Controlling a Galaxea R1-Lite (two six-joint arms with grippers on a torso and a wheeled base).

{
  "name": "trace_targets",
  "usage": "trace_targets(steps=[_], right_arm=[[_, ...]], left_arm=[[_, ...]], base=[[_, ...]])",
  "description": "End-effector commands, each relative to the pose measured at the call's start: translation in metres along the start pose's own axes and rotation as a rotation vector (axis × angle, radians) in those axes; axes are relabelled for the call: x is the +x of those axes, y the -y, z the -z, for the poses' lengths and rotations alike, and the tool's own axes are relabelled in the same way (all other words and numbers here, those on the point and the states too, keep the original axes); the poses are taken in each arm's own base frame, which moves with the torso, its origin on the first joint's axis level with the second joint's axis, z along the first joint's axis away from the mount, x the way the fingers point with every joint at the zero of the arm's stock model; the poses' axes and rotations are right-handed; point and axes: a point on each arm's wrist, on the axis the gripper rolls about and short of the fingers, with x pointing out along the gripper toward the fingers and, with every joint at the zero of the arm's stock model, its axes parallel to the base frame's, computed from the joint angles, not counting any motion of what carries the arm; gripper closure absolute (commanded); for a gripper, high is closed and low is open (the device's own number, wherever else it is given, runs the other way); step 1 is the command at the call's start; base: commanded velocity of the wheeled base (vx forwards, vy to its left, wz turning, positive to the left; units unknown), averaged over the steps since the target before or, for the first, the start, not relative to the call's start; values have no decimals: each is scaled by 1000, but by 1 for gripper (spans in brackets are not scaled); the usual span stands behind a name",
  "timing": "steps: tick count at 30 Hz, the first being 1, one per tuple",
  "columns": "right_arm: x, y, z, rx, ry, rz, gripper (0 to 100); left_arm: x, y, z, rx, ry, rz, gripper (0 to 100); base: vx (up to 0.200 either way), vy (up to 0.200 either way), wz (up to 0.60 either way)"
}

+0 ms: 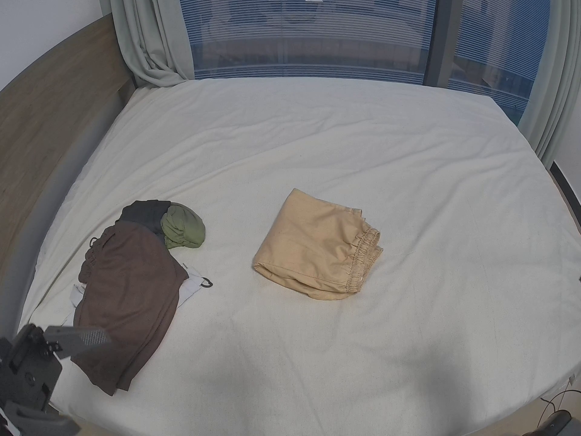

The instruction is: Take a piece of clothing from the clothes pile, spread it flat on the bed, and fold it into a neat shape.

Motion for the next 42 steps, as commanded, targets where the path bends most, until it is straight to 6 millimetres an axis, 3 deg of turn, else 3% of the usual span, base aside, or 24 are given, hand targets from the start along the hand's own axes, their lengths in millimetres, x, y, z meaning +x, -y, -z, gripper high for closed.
trace_targets(steps=[1, 11, 15, 22, 27, 29, 33, 36, 39, 42], right_arm=[[-43, -6, 26, -38, 107, -15, 0], [-60, -9, 43, -59, 134, 16, 0], [-69, -9, 52, -67, 129, 24, 0], [-71, 0, 88, -128, -126, 145, 0], [-72, 4, 88, -177, -115, 344, 0], [-73, 6, 88, -236, -114, 428, 0], [-73, 7, 88, -235, -114, 451, 0], [-73, 7, 88, -240, -115, 452, 0], [-73, 7, 89, -248, -133, 448, 0], [-73, 7, 90, -246, -139, 445, 0]], left_arm=[[-26, 38, 18, 97, 49, 12, 0], [-39, 59, 30, 79, 12, 40, 0], [-47, 65, 45, 80, 2, 56, 0], [-60, 70, 74, 93, 6, 42, 0], [-60, 62, 76, 140, 98, -135, 0], [-61, 54, 79, 182, 167, -345, 0], [-65, 43, 84, 285, 208, -715, 0], [-65, 43, 85, 319, 230, -812, 0], [-70, 39, 105, 357, 125, -971, 0], [-73, 38, 106, 380, 145, -1104, 0]], base=[[0, 0, 0], [0, 0, 0], [0, 0, 0], [0, 0, 0], [0, 0, 0], [0, 0, 0], [0, 0, 0], [0, 0, 0], [0, 0, 0], [0, 0, 0]])
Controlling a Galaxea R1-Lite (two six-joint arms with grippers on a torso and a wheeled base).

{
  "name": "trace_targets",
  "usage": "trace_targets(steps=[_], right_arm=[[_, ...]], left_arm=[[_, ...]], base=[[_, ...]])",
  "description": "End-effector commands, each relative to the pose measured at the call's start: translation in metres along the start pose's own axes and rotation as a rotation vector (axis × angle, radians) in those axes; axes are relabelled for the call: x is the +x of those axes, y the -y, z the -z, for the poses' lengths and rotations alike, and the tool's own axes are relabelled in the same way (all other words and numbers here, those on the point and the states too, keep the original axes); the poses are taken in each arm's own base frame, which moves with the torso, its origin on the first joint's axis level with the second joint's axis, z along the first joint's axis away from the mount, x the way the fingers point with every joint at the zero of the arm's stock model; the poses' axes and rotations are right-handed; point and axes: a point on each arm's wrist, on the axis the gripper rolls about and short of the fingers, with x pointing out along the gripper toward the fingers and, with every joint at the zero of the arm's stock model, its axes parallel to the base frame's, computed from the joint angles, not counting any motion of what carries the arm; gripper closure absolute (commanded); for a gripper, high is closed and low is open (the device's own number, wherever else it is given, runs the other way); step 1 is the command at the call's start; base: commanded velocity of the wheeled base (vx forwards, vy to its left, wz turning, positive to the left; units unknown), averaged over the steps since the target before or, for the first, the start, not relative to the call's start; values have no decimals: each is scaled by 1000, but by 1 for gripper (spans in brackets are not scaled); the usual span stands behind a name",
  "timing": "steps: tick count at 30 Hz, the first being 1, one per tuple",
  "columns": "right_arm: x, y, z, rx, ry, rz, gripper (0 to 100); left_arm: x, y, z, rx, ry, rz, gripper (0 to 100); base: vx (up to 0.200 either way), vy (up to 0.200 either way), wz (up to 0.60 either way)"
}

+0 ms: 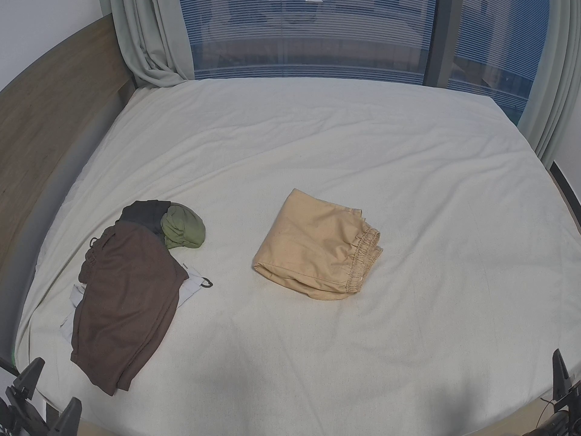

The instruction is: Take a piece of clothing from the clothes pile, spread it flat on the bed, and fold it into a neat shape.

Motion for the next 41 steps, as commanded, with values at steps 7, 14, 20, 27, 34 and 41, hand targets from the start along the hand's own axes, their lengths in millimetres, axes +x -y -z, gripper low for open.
trace_targets(steps=[7, 14, 20, 27, 34, 41], right_arm=[[1, 0, 12, 7, -81, 9, 0], [1, 0, 11, -2, -78, -32, 0], [1, 0, 11, -2, -80, -33, 0], [1, 0, 11, -8, -78, -32, 0], [1, 0, 11, -5, -78, -32, 0], [1, 0, 11, -5, -78, -32, 0]], left_arm=[[-7, -7, 15, 165, -39, -376, 0], [-8, -6, 15, 151, -68, -353, 0], [-6, -4, 15, 171, -43, -229, 0], [-6, -9, 20, 207, -84, -406, 0], [-7, -8, 22, 195, -82, -348, 0], [-7, -8, 21, 189, -78, -351, 0]], base=[[0, 0, 0], [0, 0, 0], [0, 0, 0], [0, 0, 0], [0, 0, 0], [0, 0, 0]])
